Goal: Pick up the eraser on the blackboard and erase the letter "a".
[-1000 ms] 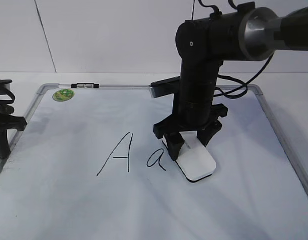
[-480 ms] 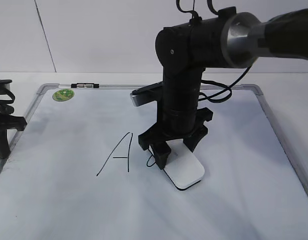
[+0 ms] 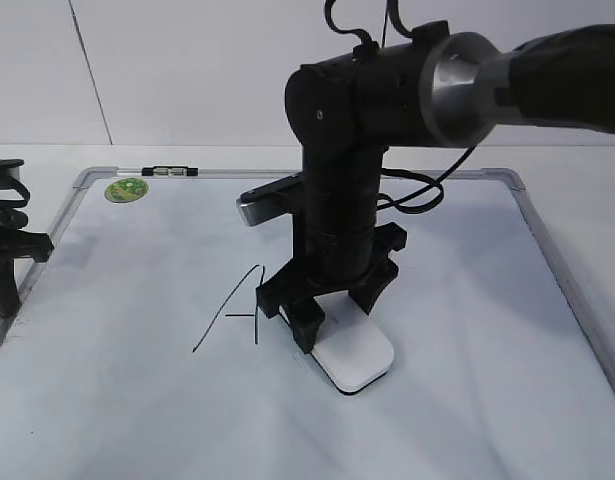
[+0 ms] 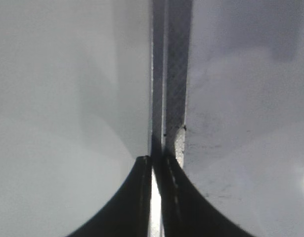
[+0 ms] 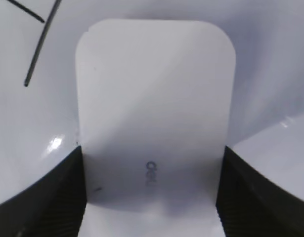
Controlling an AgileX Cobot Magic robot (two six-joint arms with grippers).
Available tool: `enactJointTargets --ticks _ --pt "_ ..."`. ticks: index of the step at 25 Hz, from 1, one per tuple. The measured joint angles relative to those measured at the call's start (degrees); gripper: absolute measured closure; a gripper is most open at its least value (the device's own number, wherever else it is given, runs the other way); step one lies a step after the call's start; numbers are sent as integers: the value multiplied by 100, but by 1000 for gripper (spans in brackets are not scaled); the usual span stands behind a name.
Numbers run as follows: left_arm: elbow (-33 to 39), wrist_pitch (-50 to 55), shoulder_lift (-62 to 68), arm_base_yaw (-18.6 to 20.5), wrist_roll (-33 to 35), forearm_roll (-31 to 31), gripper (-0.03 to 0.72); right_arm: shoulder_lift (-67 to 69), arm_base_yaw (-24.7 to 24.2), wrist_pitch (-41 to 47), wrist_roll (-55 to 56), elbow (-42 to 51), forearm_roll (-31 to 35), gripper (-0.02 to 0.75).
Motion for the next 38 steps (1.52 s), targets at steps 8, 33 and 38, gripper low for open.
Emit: enactJointTargets --ticks 8,33,38 --pt "0 0 0 0 0 0 673 0 153 0 0 0 -4 172" --pt "0 -9 0 0 0 -38 673 2 -578 20 501 -10 -141 172" --pt "0 -21 0 0 0 -48 671 2 -712 34 565 -69 -212 172"
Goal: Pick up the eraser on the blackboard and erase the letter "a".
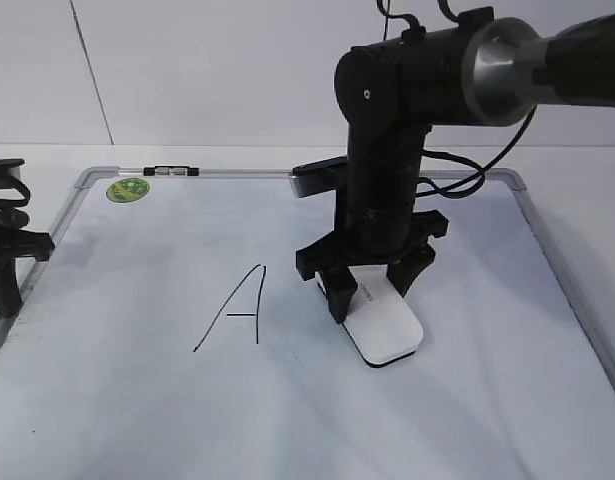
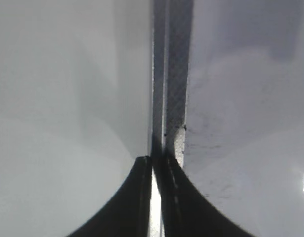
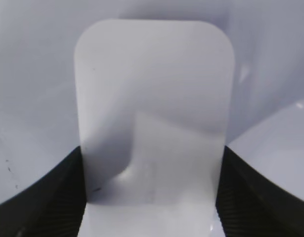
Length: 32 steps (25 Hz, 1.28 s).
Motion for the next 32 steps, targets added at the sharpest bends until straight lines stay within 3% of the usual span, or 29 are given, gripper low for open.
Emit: enactJointTargets --ticks 6,20,32 --pt "0 0 0 0 0 -2 671 -100 -61 11 72 -80 -313 172" --pt "0 0 0 0 0 -2 668 -1958 -88 129 678 -125 -1280 172" --pt "0 -3 0 0 0 -2 664 -2681 -891 190 856 121 -1365 172"
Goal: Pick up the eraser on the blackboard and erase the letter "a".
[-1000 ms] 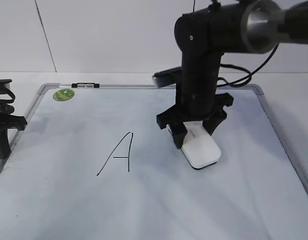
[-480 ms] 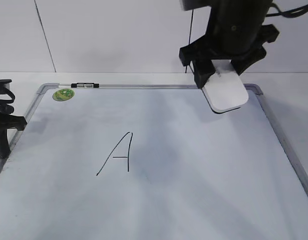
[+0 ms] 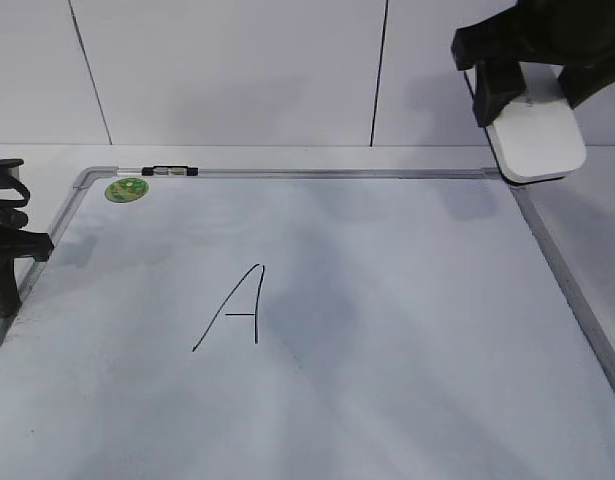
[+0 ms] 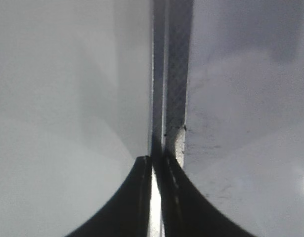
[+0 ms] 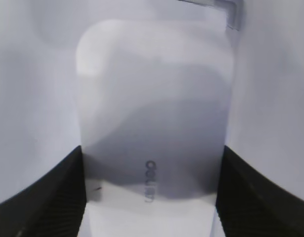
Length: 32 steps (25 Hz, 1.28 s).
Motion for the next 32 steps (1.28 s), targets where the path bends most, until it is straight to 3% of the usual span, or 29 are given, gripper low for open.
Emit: enactJointTargets --ticks 16,32 --pt "0 0 0 0 0 -30 655 -99 -1508 13 12 387 205 172" --pt "0 0 0 0 0 -30 651 1174 -1589 -19 -464 387 823 172"
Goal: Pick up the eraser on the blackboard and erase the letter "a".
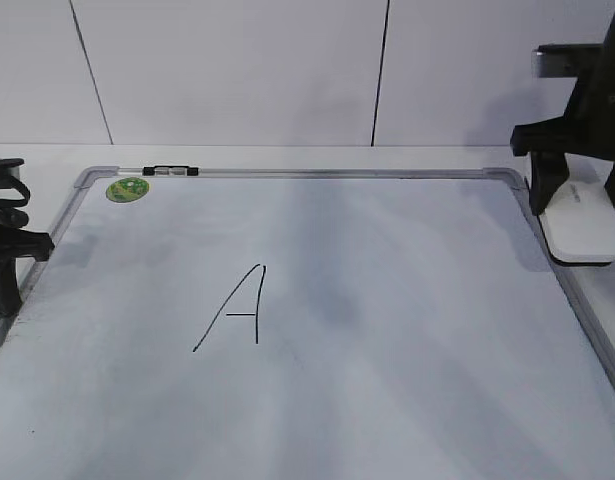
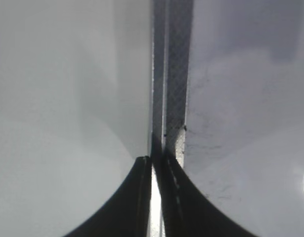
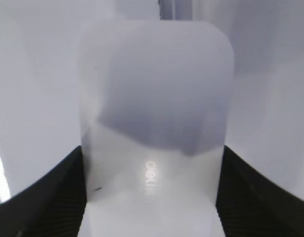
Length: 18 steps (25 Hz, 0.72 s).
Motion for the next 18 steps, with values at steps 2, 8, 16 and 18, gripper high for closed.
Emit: enactJointTargets --ticks 2,8,16,18 --pt "0 0 0 0 0 0 650 150 -9 -20 -50 0 73 172" --pt "0 0 0 0 0 0 650 475 -158 -44 -198 0 295 172" --pt "0 0 0 0 0 -10 650 825 -275 -78 -339 -34 489 172" --pt "0 0 0 0 0 -10 650 901 -275 -88 -393 -34 567 172"
